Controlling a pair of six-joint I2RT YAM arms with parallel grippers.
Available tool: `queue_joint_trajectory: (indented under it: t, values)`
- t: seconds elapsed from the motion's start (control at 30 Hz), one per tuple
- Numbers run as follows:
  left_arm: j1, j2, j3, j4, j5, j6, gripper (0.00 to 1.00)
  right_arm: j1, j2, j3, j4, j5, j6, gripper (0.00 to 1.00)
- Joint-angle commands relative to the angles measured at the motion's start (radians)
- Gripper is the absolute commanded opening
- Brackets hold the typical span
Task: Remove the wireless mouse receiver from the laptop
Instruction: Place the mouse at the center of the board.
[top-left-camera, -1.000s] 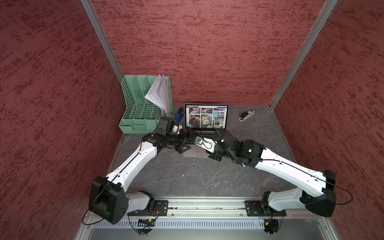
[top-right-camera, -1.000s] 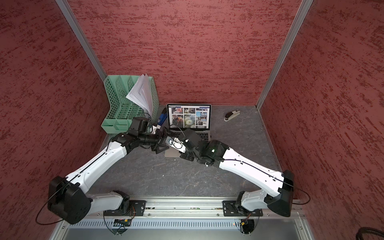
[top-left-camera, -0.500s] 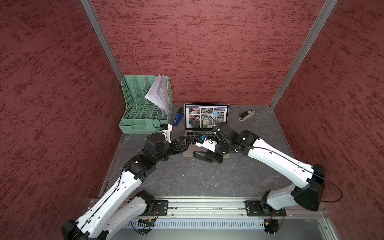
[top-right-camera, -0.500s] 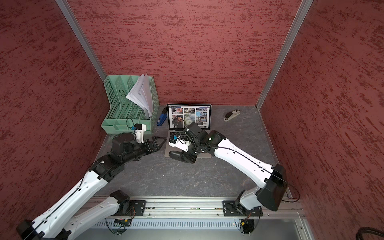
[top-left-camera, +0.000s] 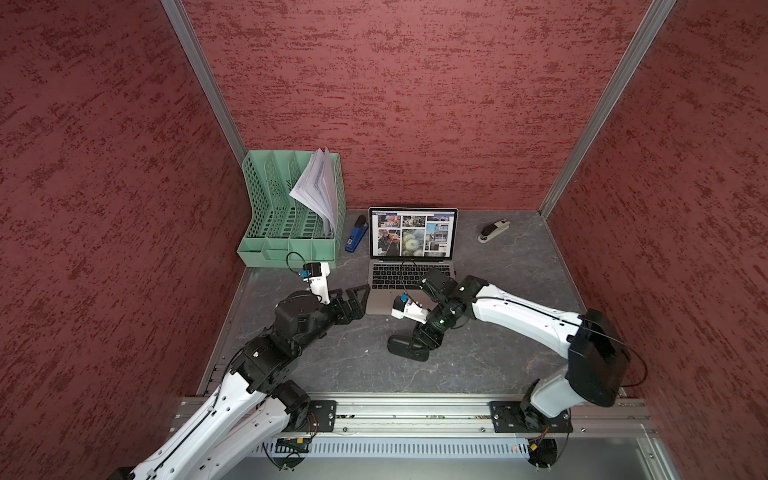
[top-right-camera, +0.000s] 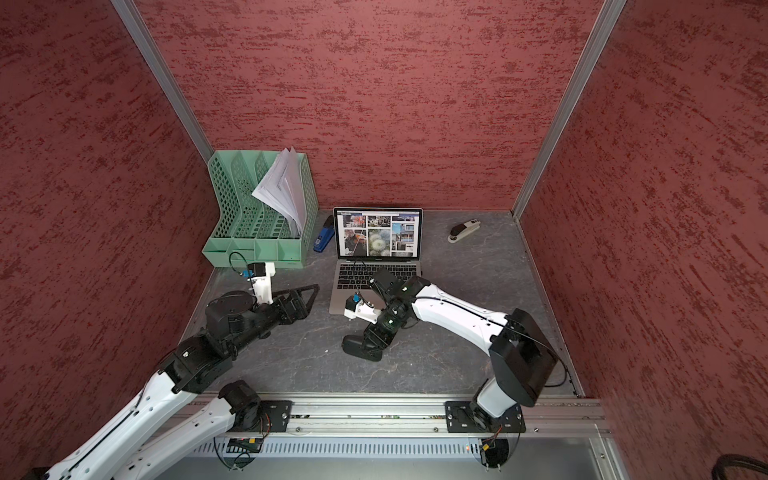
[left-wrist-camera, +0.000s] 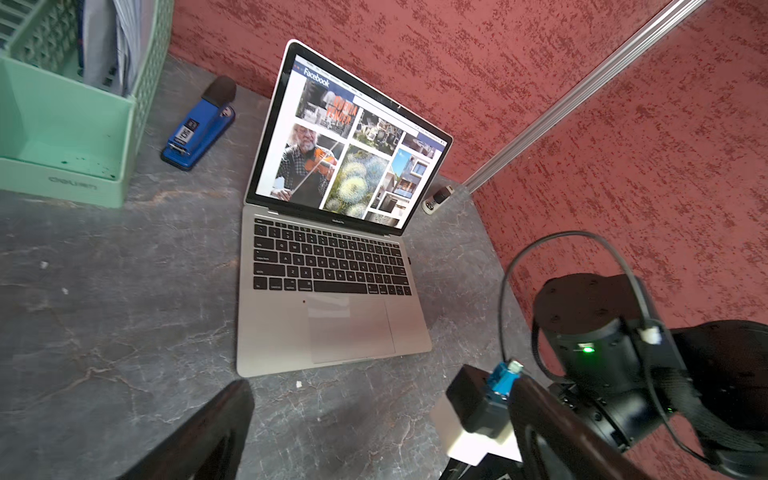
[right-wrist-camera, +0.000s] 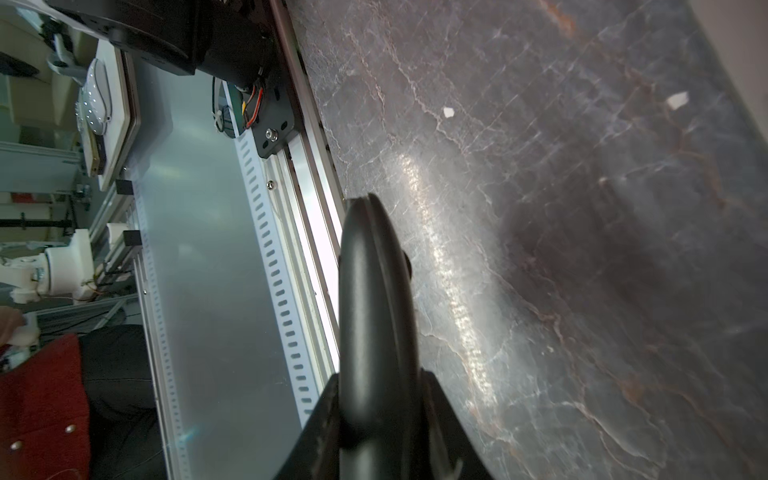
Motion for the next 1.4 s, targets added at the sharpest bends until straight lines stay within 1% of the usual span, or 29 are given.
queue_joint_trajectory:
  t: [0.0, 0.17, 0.33, 0.53, 0.57, 0.63, 0.67, 0.7, 0.8, 0.87, 1.07, 1.13, 1.17, 1.2, 1.23, 1.33, 1.37]
  values:
    - [-0.006, 0.021, 0.037, -0.03, -0.055, 0.075, 1.0, -0.009, 0.089, -0.01, 0.053, -0.097, 0.045, 0.0]
    - [-0.005, 0.057, 0.054, -0.023, -0.062, 0.111, 1.0, -0.014, 0.189, 0.021, 0.054, -0.089, 0.048, 0.0]
    - [-0.006, 0.077, 0.048, 0.0, -0.063, 0.119, 1.0, -0.037, 0.279, 0.062, 0.05, -0.096, 0.028, 0.0]
    - [-0.006, 0.116, 0.054, 0.015, -0.057, 0.132, 1.0, -0.071, 0.324, 0.074, 0.042, -0.063, 0.018, 0.0]
    - [-0.006, 0.121, 0.051, 0.018, -0.057, 0.135, 1.0, -0.074, 0.325, 0.072, 0.045, -0.054, 0.018, 0.03]
    - [-0.006, 0.13, 0.051, 0.027, -0.057, 0.14, 1.0, -0.078, 0.327, 0.07, 0.041, -0.041, 0.014, 0.2]
    - [-0.006, 0.137, 0.053, 0.028, -0.058, 0.141, 1.0, -0.078, 0.328, 0.067, 0.041, -0.033, 0.013, 0.34]
    - [-0.006, 0.143, 0.054, 0.029, -0.057, 0.141, 1.0, -0.08, 0.329, 0.066, 0.042, -0.029, 0.012, 0.45]
    - [-0.006, 0.156, 0.058, 0.035, -0.052, 0.142, 1.0, -0.08, 0.33, 0.067, 0.033, -0.019, 0.011, 0.6]
    - [-0.006, 0.16, 0.057, 0.037, -0.049, 0.142, 1.0, -0.08, 0.325, 0.067, 0.03, -0.008, 0.012, 0.65]
    - [-0.006, 0.155, 0.045, 0.039, -0.036, 0.125, 1.0, -0.082, 0.307, 0.06, 0.03, 0.025, 0.02, 0.71]
    - [-0.006, 0.151, 0.038, 0.04, -0.032, 0.118, 1.0, -0.081, 0.288, 0.06, 0.031, 0.054, 0.026, 0.76]
    - [-0.005, 0.149, 0.033, 0.041, -0.03, 0.116, 1.0, -0.081, 0.272, 0.06, 0.034, 0.076, 0.029, 0.8]
    - [-0.006, 0.147, 0.031, 0.041, -0.031, 0.117, 1.0, -0.083, 0.251, 0.06, 0.036, 0.102, 0.035, 0.93]
    - [-0.006, 0.148, 0.029, 0.037, -0.034, 0.121, 1.0, -0.084, 0.221, 0.06, 0.041, 0.134, 0.037, 0.98]
    - [-0.004, 0.157, 0.035, 0.02, -0.054, 0.149, 1.0, -0.102, 0.116, 0.07, 0.037, 0.242, 0.044, 0.98]
    - [-0.003, 0.164, 0.043, 0.011, -0.067, 0.158, 1.0, -0.11, 0.072, 0.073, 0.04, 0.295, 0.054, 0.98]
